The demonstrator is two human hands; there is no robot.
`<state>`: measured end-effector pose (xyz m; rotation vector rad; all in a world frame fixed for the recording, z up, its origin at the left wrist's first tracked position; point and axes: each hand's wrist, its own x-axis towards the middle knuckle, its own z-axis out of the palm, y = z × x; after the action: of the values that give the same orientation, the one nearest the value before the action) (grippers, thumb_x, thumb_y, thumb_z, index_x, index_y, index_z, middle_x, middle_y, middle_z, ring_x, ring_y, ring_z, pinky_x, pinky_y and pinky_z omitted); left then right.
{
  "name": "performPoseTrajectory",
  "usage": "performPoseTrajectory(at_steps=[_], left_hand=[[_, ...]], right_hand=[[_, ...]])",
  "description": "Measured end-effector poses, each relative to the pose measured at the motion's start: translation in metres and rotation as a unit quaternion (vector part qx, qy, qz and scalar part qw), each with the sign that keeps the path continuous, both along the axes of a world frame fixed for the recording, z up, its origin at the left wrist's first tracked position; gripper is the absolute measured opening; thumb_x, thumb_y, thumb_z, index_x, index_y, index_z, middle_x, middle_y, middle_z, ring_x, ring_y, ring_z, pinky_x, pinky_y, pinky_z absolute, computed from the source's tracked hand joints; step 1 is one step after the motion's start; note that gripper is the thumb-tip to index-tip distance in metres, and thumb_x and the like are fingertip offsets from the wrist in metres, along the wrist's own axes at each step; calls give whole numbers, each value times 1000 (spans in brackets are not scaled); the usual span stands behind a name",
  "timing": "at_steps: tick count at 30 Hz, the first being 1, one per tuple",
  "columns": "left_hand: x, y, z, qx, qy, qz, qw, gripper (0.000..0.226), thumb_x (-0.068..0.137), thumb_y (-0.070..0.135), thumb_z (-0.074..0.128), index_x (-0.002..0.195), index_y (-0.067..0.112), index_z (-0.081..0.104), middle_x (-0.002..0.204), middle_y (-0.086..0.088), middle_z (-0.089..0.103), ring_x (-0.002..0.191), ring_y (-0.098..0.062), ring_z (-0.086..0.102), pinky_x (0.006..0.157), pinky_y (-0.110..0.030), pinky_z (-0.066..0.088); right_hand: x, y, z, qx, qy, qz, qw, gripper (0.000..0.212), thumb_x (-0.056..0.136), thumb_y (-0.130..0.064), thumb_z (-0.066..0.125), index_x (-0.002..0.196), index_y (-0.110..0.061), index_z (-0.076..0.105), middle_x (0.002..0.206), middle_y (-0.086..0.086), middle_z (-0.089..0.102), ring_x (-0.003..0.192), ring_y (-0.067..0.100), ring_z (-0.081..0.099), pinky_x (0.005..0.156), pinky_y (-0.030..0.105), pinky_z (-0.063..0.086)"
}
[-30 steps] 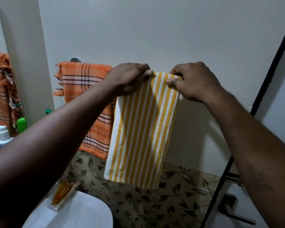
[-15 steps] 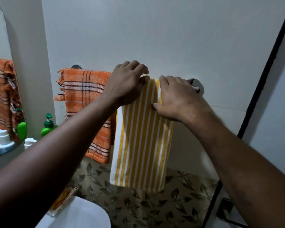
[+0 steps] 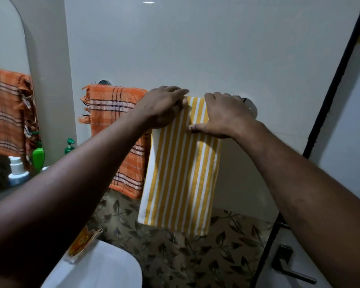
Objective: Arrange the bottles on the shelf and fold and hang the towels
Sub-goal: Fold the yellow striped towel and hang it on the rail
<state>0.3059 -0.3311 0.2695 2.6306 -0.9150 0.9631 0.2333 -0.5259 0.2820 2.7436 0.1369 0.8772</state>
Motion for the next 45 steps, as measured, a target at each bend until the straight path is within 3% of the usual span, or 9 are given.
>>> performPoseTrajectory(at_steps=[3,8,13,24,28,34,40,43,45], left_hand=[[-17,1,-20,-40,-67,19,997,68,101,46,29,163,19,33,168,-8,36,156,-30,29,126,-49,26],[-60,-3,-65,-174,-157,11,972,55,101,23,50,154,11,48,162,-9,46,153,-29,36,126,-49,27],[-97,-3,-137,-224,-115,8,968,44,98,9,56,141,10,60,148,-7,59,141,-26,49,121,-42,34],[-121,34,-252,-132,56,135,980,63,90,23,36,149,7,53,151,-12,57,138,-32,51,113,-50,46],[-135,41,-278,-112,116,195,968,66,87,15,47,153,9,49,156,-11,52,141,-34,49,113,-49,44],[-158,43,-307,-229,175,281,915,53,99,20,49,152,18,52,153,-3,54,134,-28,54,105,-41,50],[-139,4,-282,-498,214,228,809,30,106,39,59,130,23,67,119,7,73,109,-12,68,96,-43,57],[-119,-18,-262,-556,230,190,776,18,108,40,55,112,30,69,102,12,72,97,-8,67,90,-39,56],[-105,-27,-255,-561,242,182,770,19,108,41,54,112,29,68,108,10,72,102,-10,67,94,-41,56]], right_hand=[[-8,-4,-21,26,-120,61,991,107,81,-80,62,156,-9,35,156,13,46,142,33,45,120,49,30],[-54,13,-76,137,-284,216,924,65,88,-45,68,138,-4,59,135,15,62,128,34,56,113,45,42],[-79,38,-164,223,-175,259,923,43,90,-33,66,125,-9,66,119,8,66,112,31,60,99,44,48],[-60,70,-262,294,24,231,927,43,89,-31,72,127,-15,64,125,1,65,116,22,57,98,41,52],[-58,80,-289,296,82,275,911,43,90,-30,71,130,-15,63,126,2,65,117,22,58,97,40,53],[-68,87,-320,327,144,358,863,31,92,-28,71,120,-17,66,116,0,68,107,21,62,88,40,54],[-85,47,-301,437,7,415,798,3,94,-15,73,94,-13,71,89,-2,69,82,15,63,70,36,52],[-74,5,-290,520,-118,339,775,20,90,-17,80,94,-5,65,91,7,62,84,25,59,75,41,50],[-55,-21,-289,573,-120,263,766,39,88,-31,83,107,-5,60,103,10,59,94,29,59,81,48,51]])
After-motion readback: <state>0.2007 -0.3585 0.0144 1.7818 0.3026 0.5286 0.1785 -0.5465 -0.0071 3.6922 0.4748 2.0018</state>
